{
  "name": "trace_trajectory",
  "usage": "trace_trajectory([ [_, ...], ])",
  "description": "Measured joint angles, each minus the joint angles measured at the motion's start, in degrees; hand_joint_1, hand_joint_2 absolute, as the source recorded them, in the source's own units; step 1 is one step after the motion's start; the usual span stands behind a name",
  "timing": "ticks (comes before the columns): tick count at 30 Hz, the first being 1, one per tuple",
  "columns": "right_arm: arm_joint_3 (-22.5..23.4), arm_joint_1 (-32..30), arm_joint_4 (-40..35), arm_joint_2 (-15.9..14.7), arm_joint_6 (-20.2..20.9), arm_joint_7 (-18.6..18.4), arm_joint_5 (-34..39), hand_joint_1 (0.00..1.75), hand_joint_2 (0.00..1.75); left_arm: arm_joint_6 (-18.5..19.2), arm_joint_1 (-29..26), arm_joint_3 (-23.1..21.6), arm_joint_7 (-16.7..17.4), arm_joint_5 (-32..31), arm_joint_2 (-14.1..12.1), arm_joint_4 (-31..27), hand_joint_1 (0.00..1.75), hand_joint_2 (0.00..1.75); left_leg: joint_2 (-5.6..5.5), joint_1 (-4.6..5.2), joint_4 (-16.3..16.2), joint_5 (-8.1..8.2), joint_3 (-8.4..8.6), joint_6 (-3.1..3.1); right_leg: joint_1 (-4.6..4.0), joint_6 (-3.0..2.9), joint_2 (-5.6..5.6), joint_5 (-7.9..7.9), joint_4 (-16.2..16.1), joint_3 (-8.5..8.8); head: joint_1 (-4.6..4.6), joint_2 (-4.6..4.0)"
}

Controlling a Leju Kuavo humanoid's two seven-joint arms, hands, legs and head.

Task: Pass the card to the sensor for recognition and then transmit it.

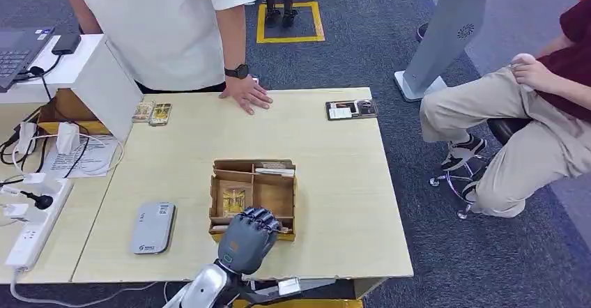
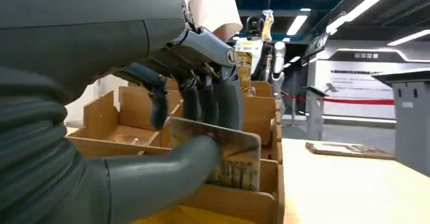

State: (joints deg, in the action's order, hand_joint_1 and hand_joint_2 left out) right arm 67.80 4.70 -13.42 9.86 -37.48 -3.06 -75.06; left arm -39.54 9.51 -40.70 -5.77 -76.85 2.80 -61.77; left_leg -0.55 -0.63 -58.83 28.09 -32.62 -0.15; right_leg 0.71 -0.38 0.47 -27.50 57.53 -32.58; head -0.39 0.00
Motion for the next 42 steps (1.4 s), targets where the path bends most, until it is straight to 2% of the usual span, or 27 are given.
trace_trajectory([
  [9, 0.0, 0.0, 0.0, 0.0, 0.0, 0.1, 0.0, 0.00, 0.00, 0.0, 0.4, 0.0, -3.2, 3.6, 0.0, 1.1, 1.75, 1.75, 0.00, 0.00, 0.0, 0.00, 0.00, 0.00, 0.00, 0.00, 0.00, 0.00, 0.0, 0.00, 0.00, 0.00],
  [19, -0.1, 0.0, 0.0, 0.0, 0.0, 0.2, 0.0, 0.00, 0.00, 0.1, 0.9, -0.1, -4.3, 6.8, -0.1, 2.3, 1.75, 1.75, 0.00, 0.00, 0.0, 0.00, 0.01, 0.00, 0.00, 0.00, 0.00, 0.00, 0.0, 0.01, 0.00, 0.00],
  [21, -0.1, 0.0, 0.0, 0.0, 0.0, 0.2, 0.0, 0.00, 0.00, -0.2, 0.9, -0.2, -4.4, 6.8, -0.1, 2.3, 1.75, 1.75, 0.00, 0.00, 0.0, 0.00, 0.01, 0.00, 0.00, 0.00, 0.00, 0.00, 0.0, 0.02, 0.00, 0.00],
  [23, -0.2, 0.0, 0.0, 0.0, 0.0, 0.2, 0.0, 0.00, 0.00, -0.3, 0.1, 0.1, -6.0, 5.7, 0.0, 1.2, 1.75, 1.75, 0.00, 0.00, 0.0, 0.00, 0.01, 0.00, 0.00, 0.00, 0.00, 0.00, 0.0, 0.02, 0.00, 0.00],
  [27, -0.2, 0.0, 0.0, 0.0, -0.2, 0.0, 0.0, 0.00, 0.00, -0.3, -2.8, 7.2, -12.5, 4.7, 2.9, -4.7, 1.75, 1.75, -0.01, 0.00, 0.0, 0.00, -0.02, 0.00, 0.00, 0.00, -0.01, 0.00, 0.0, -0.01, 0.00, 0.00],
  [33, -0.6, 0.0, 0.0, 0.0, -0.3, -0.2, -0.5, 0.00, 0.00, -0.3, -2.0, 16.9, -11.7, 5.4, 6.4, -11.6, 1.75, 1.75, 0.00, 0.00, 0.0, -0.01, 0.01, 0.01, 0.00, 0.00, -0.01, 0.01, 0.0, 0.01, 0.00, 0.00],
  [42, -1.1, 0.0, 0.0, 0.0, -0.3, -0.2, -0.6, 0.00, 0.00, -0.3, -1.5, 20.8, -11.7, 5.1, 7.9, -15.5, 1.75, 1.75, 0.00, 0.00, 0.0, -0.04, 0.00, 0.01, 0.00, -0.02, 0.00, 0.03, 0.0, 0.01, 0.00, 0.00],
])
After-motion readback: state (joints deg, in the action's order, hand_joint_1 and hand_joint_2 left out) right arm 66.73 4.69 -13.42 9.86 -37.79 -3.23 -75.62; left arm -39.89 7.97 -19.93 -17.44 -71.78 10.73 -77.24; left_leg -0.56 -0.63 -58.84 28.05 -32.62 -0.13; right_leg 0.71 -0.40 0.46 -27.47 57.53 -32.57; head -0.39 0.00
